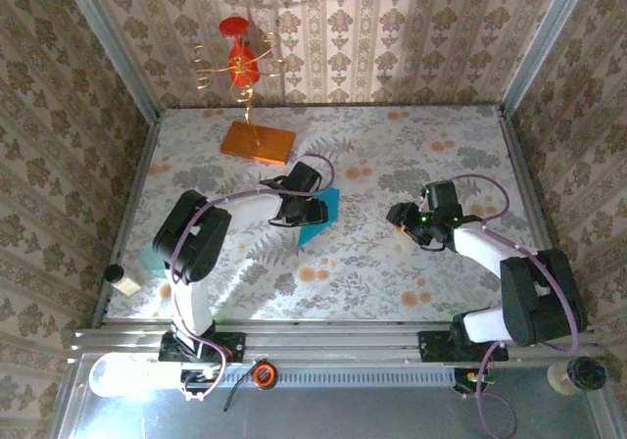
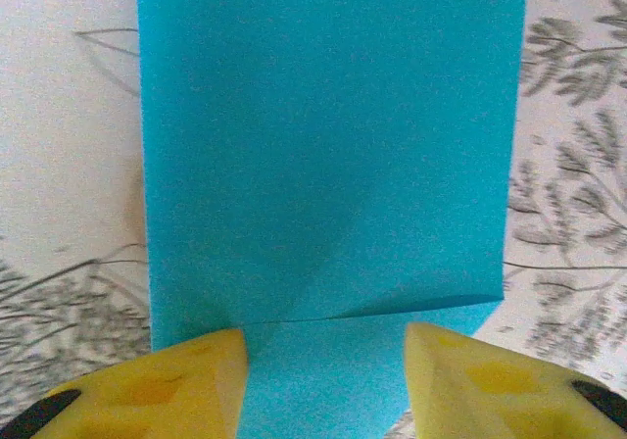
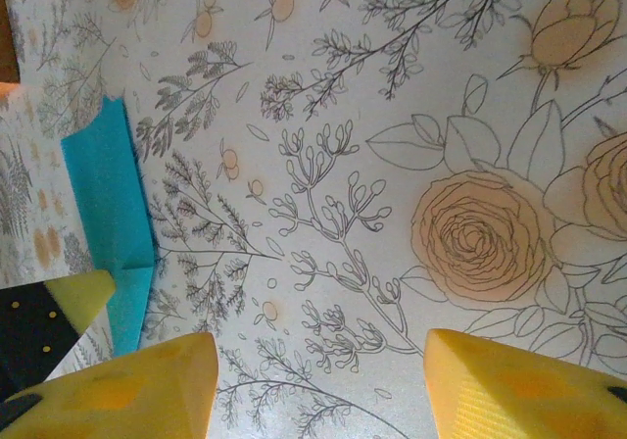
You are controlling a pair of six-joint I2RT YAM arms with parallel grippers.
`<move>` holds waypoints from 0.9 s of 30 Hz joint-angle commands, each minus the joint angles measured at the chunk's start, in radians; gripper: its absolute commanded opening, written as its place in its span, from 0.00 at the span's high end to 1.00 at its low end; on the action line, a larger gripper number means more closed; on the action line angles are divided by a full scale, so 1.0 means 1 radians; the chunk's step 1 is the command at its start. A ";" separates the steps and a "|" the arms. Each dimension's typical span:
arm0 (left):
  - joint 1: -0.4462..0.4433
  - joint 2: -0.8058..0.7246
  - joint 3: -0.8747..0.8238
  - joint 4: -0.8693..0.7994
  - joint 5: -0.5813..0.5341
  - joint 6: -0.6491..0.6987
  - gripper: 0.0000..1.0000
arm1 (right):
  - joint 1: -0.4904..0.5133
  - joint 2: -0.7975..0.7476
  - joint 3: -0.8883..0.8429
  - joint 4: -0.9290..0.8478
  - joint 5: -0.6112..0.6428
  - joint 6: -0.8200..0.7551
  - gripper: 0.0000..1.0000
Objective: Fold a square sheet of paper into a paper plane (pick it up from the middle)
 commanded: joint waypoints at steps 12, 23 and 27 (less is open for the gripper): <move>-0.098 0.043 -0.045 0.078 0.235 0.036 0.57 | 0.061 0.042 0.009 0.072 -0.177 0.072 0.45; -0.057 0.035 -0.125 0.157 0.237 -0.056 0.63 | 0.143 0.062 -0.022 0.074 -0.122 0.184 0.66; -0.045 0.043 -0.136 0.163 0.253 -0.072 0.63 | 0.171 0.098 0.000 0.078 -0.125 0.198 0.69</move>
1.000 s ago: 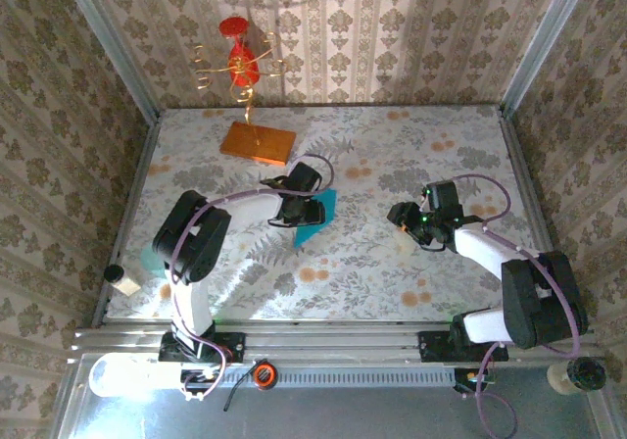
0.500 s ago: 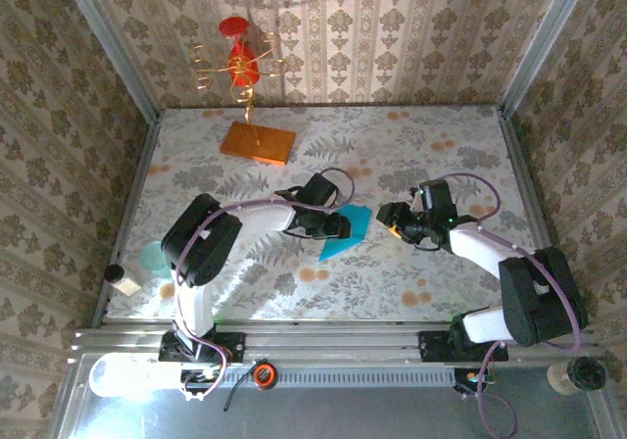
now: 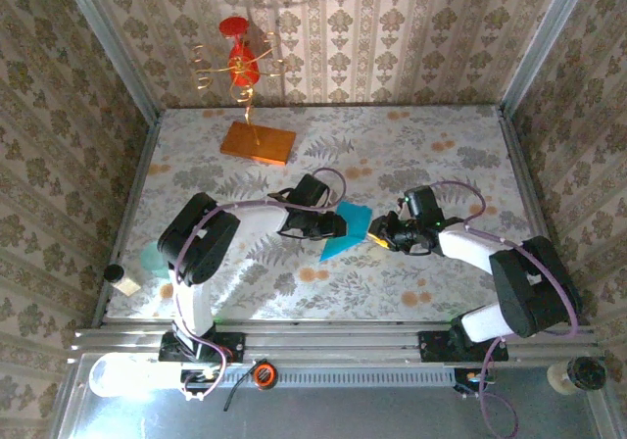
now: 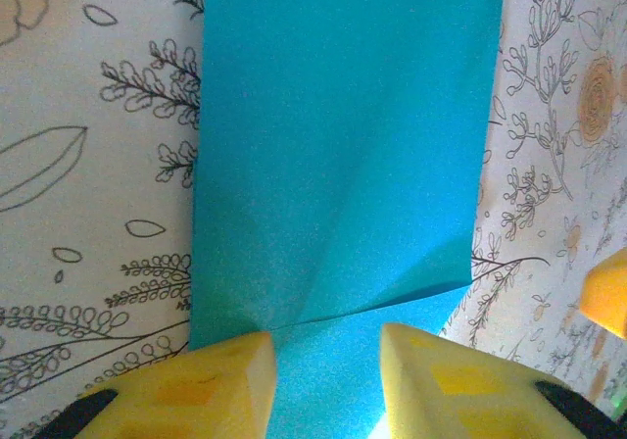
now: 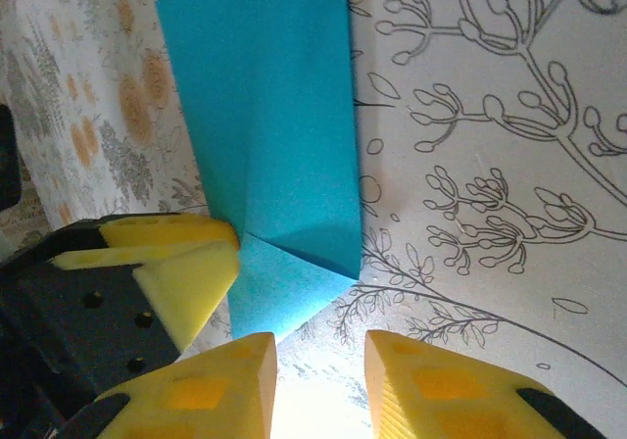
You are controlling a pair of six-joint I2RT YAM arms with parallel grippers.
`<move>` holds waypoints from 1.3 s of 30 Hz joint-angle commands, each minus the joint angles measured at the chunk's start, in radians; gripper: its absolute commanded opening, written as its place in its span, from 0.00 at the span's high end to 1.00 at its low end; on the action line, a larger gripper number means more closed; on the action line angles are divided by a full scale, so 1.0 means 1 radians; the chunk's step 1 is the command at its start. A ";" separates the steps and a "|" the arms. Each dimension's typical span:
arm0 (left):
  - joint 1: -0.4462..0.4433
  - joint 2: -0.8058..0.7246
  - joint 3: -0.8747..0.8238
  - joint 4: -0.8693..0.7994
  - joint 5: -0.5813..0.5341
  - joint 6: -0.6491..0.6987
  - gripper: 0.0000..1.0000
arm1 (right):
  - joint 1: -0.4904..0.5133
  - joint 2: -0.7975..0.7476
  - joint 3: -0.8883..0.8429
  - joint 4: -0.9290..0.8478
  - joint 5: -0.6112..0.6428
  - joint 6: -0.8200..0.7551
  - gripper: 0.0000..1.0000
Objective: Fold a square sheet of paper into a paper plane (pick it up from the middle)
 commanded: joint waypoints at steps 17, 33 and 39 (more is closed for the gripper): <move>0.020 0.058 -0.034 -0.072 -0.024 -0.036 0.65 | 0.065 0.137 0.031 0.092 -0.021 0.067 0.71; 0.022 0.066 -0.032 -0.076 -0.025 -0.039 0.66 | 0.079 0.196 0.021 0.209 -0.047 0.111 0.77; 0.028 0.062 -0.039 -0.075 -0.031 -0.049 0.66 | 0.077 0.153 -0.005 0.202 -0.016 0.135 0.76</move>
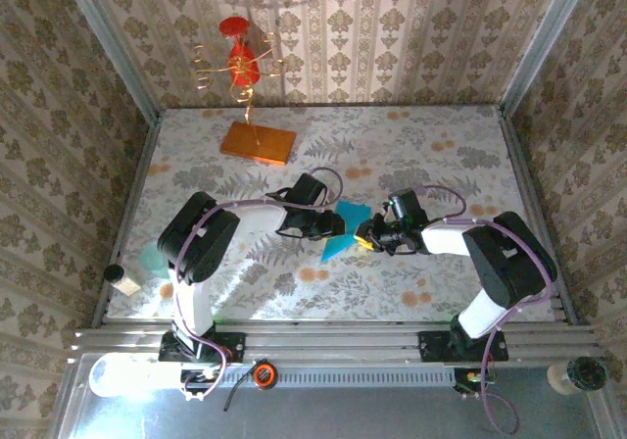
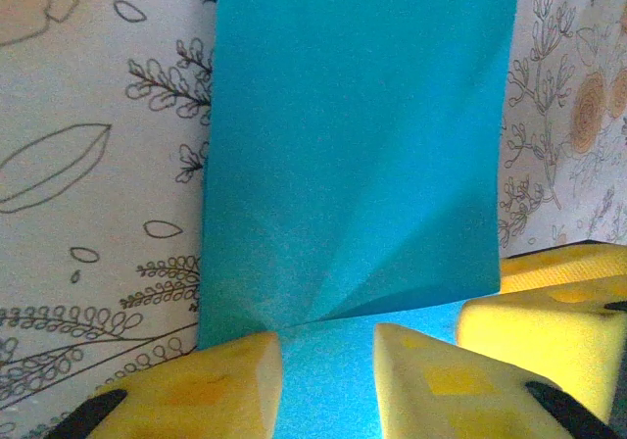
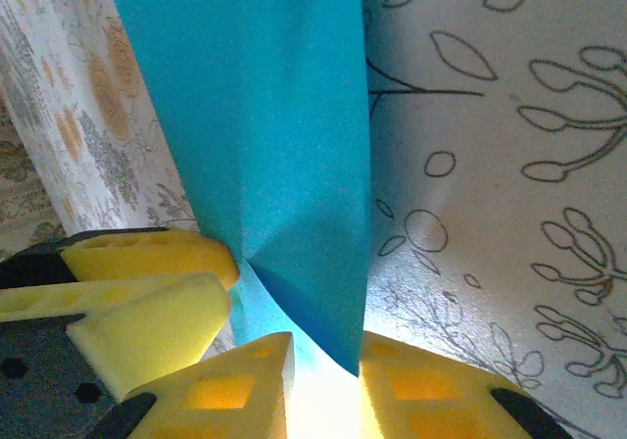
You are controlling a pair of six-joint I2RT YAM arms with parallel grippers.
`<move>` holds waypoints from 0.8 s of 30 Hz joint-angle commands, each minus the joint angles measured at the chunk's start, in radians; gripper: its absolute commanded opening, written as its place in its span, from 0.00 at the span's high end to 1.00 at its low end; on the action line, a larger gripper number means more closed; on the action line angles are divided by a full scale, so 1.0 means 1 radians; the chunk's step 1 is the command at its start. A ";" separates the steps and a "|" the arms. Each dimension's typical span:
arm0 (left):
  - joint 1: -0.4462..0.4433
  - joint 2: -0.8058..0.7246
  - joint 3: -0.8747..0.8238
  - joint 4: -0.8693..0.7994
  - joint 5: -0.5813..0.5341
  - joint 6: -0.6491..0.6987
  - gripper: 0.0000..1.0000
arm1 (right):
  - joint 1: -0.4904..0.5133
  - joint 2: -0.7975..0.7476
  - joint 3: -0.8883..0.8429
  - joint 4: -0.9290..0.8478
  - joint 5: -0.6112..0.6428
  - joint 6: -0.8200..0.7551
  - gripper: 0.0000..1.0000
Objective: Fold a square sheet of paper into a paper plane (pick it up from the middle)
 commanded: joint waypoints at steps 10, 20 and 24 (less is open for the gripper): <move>0.026 0.051 -0.065 -0.036 -0.011 -0.057 0.66 | 0.001 -0.027 -0.062 0.159 -0.029 0.058 0.76; 0.052 0.052 -0.101 0.068 0.067 -0.123 0.66 | 0.004 0.009 -0.072 0.231 -0.056 0.071 0.78; 0.053 0.056 -0.102 0.071 0.070 -0.125 0.66 | 0.014 0.041 -0.047 0.234 -0.079 0.051 0.79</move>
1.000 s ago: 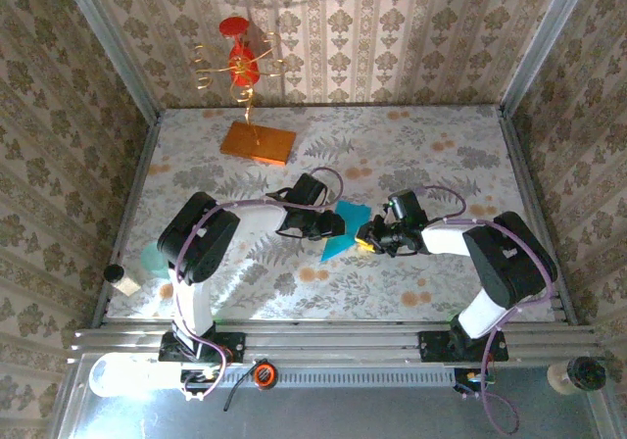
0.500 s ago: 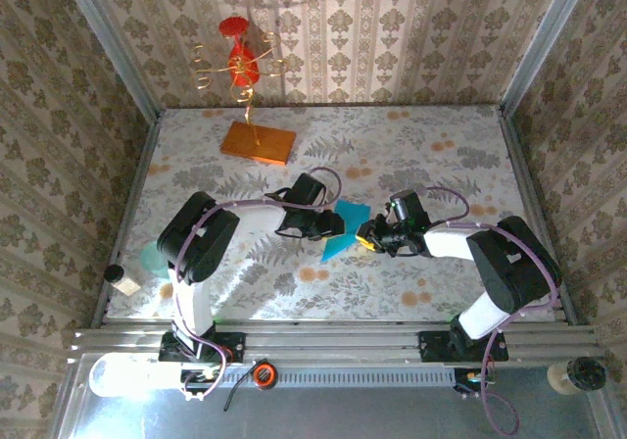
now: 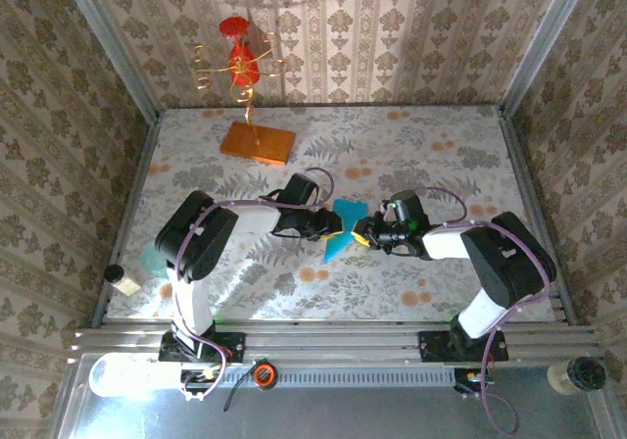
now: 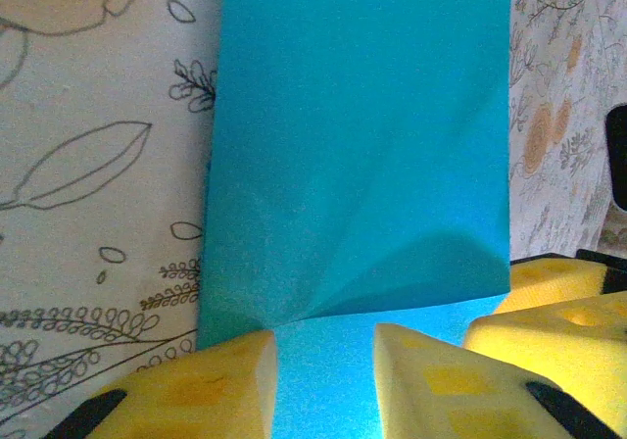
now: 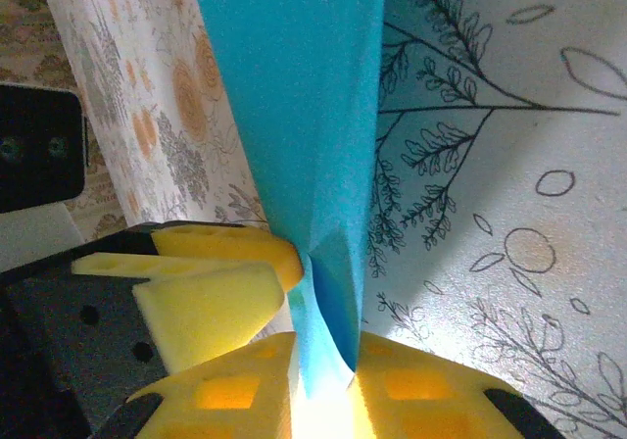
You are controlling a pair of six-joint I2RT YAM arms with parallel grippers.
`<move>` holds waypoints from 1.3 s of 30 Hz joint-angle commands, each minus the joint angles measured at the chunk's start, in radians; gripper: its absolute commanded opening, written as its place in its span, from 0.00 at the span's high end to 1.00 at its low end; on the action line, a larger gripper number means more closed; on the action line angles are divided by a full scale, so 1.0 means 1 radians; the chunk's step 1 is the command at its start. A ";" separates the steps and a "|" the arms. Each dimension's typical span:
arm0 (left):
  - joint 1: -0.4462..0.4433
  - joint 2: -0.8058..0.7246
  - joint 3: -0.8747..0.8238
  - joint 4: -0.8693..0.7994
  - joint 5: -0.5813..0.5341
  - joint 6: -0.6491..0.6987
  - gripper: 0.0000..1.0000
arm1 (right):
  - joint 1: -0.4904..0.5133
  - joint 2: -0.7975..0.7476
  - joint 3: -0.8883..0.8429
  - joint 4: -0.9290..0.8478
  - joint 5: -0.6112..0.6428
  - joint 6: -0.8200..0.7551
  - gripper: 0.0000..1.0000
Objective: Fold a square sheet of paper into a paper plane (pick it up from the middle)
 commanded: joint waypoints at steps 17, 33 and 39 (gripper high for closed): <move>0.019 0.040 -0.032 -0.072 -0.046 0.007 0.66 | -0.020 0.035 0.021 0.003 -0.007 -0.045 0.81; 0.016 -0.069 0.005 -0.094 -0.093 0.060 0.60 | -0.030 0.000 0.035 -0.021 -0.006 -0.032 0.93; -0.004 -0.211 -0.025 -0.085 -0.202 0.133 0.45 | -0.019 -0.060 0.036 -0.079 0.041 -0.006 0.93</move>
